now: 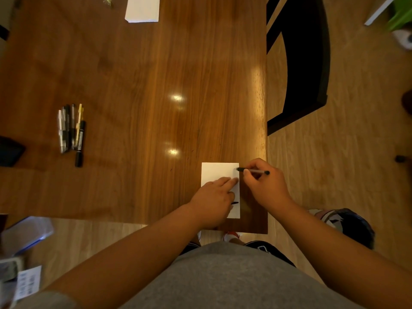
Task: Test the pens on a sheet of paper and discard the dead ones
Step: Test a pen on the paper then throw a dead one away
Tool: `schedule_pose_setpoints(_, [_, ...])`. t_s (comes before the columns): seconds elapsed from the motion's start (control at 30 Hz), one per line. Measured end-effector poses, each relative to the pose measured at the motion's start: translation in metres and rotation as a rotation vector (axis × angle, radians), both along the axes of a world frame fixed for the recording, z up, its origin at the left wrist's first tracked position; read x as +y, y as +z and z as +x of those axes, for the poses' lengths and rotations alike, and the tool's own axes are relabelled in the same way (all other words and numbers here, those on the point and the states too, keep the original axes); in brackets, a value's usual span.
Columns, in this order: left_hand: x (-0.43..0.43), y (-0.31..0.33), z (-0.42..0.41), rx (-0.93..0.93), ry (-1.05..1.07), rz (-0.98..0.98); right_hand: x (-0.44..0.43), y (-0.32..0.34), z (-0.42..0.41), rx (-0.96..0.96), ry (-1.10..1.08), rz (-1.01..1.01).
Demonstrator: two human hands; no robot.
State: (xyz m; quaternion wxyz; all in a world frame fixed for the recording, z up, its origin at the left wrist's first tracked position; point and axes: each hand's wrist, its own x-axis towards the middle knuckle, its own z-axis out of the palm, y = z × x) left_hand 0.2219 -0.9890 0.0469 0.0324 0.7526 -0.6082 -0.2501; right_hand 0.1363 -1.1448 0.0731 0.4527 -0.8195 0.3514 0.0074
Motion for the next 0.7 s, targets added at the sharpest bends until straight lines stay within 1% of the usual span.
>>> schedule_pose_setpoints(0.23, [-0.001, 0.002, 0.0, 0.009, 0.021, 0.002, -0.005, -0.001, 0.004, 0.002, -0.058, -0.012])
schedule_pose_setpoints(0.33, [-0.001, 0.002, -0.001, 0.069, 0.095, -0.015, -0.007, 0.003, 0.002, -0.011, -0.08, -0.006])
schedule_pose_setpoints(0.4, [-0.004, 0.003, 0.0, 0.152, 0.191, -0.028, -0.008, 0.009, -0.002, -0.04, -0.135, 0.047])
schedule_pose_setpoints(0.47, [-0.008, 0.008, 0.003, 0.289, 0.335, -0.039, -0.009, 0.017, -0.007, -0.046, -0.225, 0.114])
schedule_pose_setpoints(0.53, [-0.011, 0.017, 0.008, 0.415, 0.481, -0.019, -0.009, 0.028, -0.012, -0.049, -0.332, 0.231])
schedule_pose_setpoints(0.63, [-0.011, 0.031, 0.014, 0.597, 0.603, -0.025, -0.009, 0.048, -0.019, -0.104, -0.436, 0.409])
schedule_pose_setpoints(0.7, [-0.009, 0.043, 0.016, 0.723, 0.638, -0.04, -0.007, 0.061, -0.021, -0.145, -0.461, 0.484])
